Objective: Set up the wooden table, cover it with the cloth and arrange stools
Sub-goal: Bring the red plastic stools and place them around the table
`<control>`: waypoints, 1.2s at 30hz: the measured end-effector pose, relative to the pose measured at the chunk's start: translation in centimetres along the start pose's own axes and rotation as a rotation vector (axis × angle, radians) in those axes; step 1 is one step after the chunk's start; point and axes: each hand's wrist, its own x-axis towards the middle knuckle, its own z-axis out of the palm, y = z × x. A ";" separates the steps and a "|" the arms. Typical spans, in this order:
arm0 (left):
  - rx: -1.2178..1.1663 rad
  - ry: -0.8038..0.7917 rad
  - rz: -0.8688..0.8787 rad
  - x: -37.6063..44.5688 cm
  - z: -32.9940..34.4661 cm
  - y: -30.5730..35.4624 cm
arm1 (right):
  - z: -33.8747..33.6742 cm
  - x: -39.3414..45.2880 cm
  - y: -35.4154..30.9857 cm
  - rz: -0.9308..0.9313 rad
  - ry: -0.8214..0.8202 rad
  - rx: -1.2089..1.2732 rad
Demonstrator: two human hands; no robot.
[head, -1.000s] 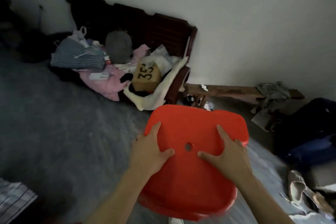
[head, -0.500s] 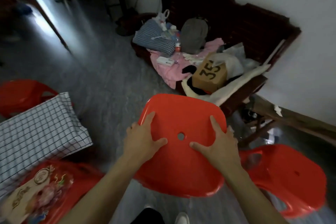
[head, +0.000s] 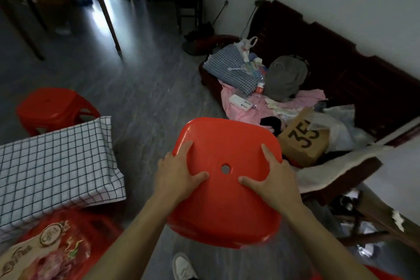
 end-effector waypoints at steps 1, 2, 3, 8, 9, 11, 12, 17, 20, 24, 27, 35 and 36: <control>-0.014 0.016 -0.003 1.3 -0.5 -0.4 | -0.1 1.3 -1.3 -0.011 0.000 -0.009; -0.029 0.031 -0.006 2.6 -0.9 -0.8 | 0.0 2.6 -2.3 -0.025 0.004 -0.011; -0.045 0.044 -0.014 3.7 -1.4 -1.2 | 0.0 4.0 -3.4 -0.044 0.008 -0.010; -0.088 0.124 -0.064 9.0 -3.4 -2.7 | 1.3 10.4 -7.7 -0.130 0.012 0.012; -0.085 0.136 -0.080 10.2 -3.6 -3.1 | 1.7 11.9 -8.5 -0.140 0.010 0.016; -0.069 0.160 -0.102 12.9 -3.8 -4.0 | 2.5 14.9 -9.9 -0.158 0.000 0.024; -0.063 0.166 -0.112 14.3 -3.8 -4.4 | 3.1 16.6 -10.6 -0.167 -0.008 0.022; -0.048 0.194 -0.211 22.0 -3.4 -6.6 | 6.7 25.9 -14.1 -0.219 -0.075 0.020; -0.065 0.208 -0.292 26.5 -2.8 -8.2 | 9.3 31.6 -16.4 -0.247 -0.145 0.030; -0.081 0.237 -0.384 31.3 -2.9 -10.7 | 12.3 37.3 -19.6 -0.300 -0.215 0.027; -0.079 0.252 -0.426 33.8 -3.4 -12.8 | 14.6 40.1 -22.0 -0.322 -0.255 0.030; -0.103 0.196 -0.507 41.3 -2.0 -22.2 | 24.5 46.3 -27.0 -0.328 -0.309 0.005; -0.115 0.184 -0.515 42.2 -1.4 -23.7 | 26.2 47.0 -27.3 -0.325 -0.308 -0.006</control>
